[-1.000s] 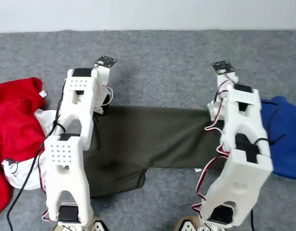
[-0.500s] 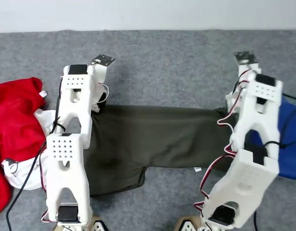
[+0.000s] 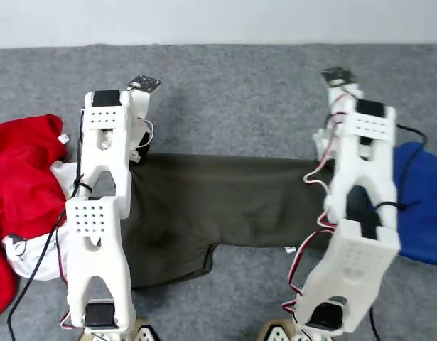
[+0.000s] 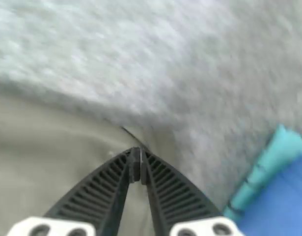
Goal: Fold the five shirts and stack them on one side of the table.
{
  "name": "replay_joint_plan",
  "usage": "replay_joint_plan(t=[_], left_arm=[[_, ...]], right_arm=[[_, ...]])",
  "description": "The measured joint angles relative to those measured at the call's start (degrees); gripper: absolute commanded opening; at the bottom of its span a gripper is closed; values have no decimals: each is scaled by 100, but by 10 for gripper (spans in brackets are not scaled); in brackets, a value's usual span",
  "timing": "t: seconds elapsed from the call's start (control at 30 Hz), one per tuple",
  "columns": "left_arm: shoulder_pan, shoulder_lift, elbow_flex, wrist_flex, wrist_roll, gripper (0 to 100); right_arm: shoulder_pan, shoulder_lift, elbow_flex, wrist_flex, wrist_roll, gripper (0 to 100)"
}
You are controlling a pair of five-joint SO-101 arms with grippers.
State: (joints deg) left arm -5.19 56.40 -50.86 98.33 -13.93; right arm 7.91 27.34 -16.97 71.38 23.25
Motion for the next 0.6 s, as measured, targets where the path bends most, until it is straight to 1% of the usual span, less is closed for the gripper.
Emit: replay_joint_plan(t=[0.07,0.17,0.37,0.5,0.6], left_arm=[[44,-9,0,0,0,14],[53,167,-9,0,-26,14],[70,404,-114,0,-26,14],[79,440,-202,35,-9,14],[79,440,-211,35,0,14]], right_arm=[[-97,97,-9,-229,0,15],[-44,484,-9,-642,9,15],[624,1204,-26,-1363,0,15],[1055,1275,-123,-1415,281,13],[1213,1275,-290,-1081,343,14]])
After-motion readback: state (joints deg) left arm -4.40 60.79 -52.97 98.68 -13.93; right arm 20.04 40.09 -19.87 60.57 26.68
